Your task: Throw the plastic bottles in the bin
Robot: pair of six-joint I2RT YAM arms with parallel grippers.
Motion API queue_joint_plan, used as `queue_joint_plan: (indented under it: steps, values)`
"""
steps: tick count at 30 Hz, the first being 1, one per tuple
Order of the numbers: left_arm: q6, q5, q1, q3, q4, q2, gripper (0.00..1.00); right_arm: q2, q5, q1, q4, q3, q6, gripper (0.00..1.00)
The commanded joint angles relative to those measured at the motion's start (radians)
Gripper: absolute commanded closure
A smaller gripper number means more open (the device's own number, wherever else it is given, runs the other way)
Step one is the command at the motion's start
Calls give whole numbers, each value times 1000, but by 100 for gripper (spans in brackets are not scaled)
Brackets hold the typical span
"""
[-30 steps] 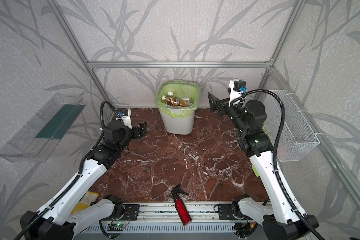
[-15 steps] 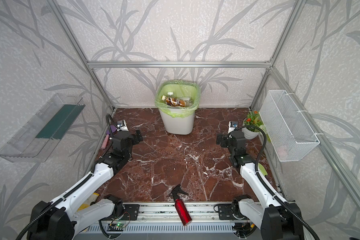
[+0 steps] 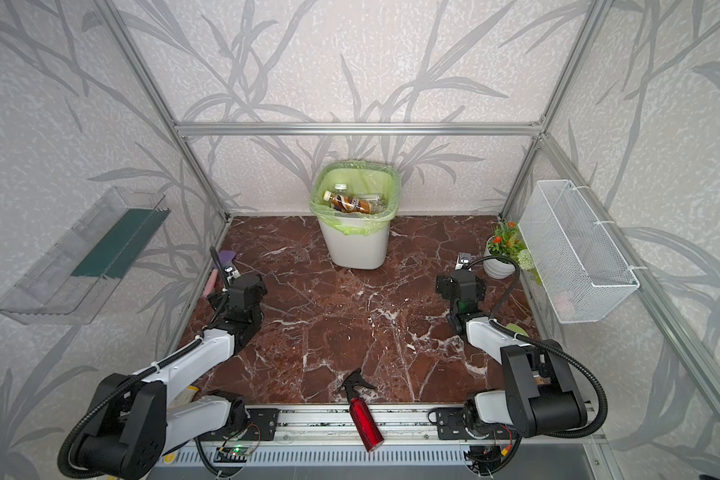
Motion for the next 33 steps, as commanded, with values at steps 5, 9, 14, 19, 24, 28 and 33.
queue_joint_plan:
  steps: [5,9,14,19,24,28,33]
  values:
    - [168,102,31,-15,305,173,1,12,74,-4,184,-106,-29,0]
    - [157,237,103,-14,409,275,1,46,11,-6,381,-155,-63,0]
    - [145,425,163,19,312,269,1,171,-140,-6,446,-135,-113,0]
    - [161,484,171,-38,434,300,1,210,-180,-7,494,-143,-129,1]
    - [164,489,172,-39,444,303,1,229,-140,-6,523,-142,-124,1]
    - [164,489,172,-40,446,303,1,228,-140,-2,529,-144,-131,1]
    - [164,489,171,-40,447,302,1,228,-152,2,519,-139,-139,1]
